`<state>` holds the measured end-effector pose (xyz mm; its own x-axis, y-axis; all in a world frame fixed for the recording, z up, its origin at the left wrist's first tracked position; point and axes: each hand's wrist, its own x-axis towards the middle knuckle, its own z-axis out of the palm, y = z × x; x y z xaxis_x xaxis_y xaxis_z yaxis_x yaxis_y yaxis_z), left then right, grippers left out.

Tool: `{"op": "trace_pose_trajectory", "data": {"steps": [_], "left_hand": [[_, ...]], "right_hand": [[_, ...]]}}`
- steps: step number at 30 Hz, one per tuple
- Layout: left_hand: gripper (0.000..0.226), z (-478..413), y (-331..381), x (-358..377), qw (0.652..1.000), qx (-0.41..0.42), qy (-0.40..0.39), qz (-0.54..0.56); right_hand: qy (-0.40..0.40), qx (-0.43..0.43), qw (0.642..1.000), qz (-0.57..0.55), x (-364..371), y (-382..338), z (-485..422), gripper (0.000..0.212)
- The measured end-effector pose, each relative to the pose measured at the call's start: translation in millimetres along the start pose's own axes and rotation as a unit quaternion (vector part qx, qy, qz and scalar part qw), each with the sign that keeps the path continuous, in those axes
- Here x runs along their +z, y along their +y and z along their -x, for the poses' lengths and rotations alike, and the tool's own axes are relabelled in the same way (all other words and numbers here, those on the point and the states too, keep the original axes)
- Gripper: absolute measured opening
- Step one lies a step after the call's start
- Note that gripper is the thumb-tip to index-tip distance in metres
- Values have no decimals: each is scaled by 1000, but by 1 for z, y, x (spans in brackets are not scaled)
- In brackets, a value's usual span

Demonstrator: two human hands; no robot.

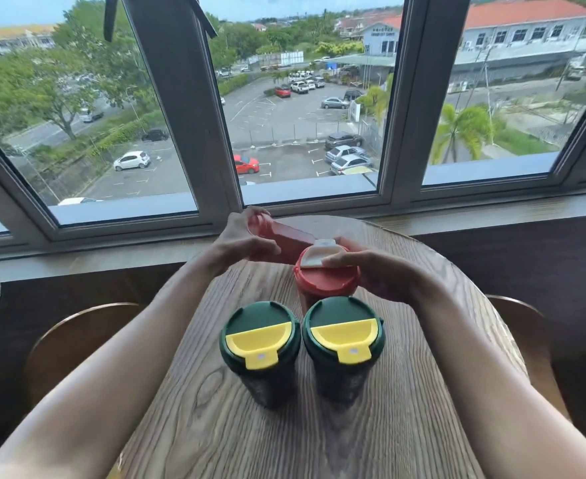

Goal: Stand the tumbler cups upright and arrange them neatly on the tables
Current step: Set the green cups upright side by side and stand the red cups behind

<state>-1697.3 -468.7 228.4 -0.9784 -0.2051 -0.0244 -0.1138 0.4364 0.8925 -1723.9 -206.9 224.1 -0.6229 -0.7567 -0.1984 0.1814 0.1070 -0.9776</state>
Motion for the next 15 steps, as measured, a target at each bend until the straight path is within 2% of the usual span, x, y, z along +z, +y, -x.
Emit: {"op": "trace_pose_trajectory", "data": {"steps": [3, 6, 10, 15], "left_hand": [[72, 24, 13, -6, 992, 27, 23, -121], [75, 46, 30, -4, 973, 25, 24, -228], [74, 68, 43, 7, 950, -5, 31, -309], [93, 81, 48, 13, 928, -56, 11, -369]], "right_hand": [[44, -7, 999, 26, 6, -1, 9, 54], [67, -14, 997, 42, 12, -3, 16, 52], [95, -17, 994, 45, 19, -7, 22, 47], [96, -9, 994, 44, 24, -11, 28, 48]]}}
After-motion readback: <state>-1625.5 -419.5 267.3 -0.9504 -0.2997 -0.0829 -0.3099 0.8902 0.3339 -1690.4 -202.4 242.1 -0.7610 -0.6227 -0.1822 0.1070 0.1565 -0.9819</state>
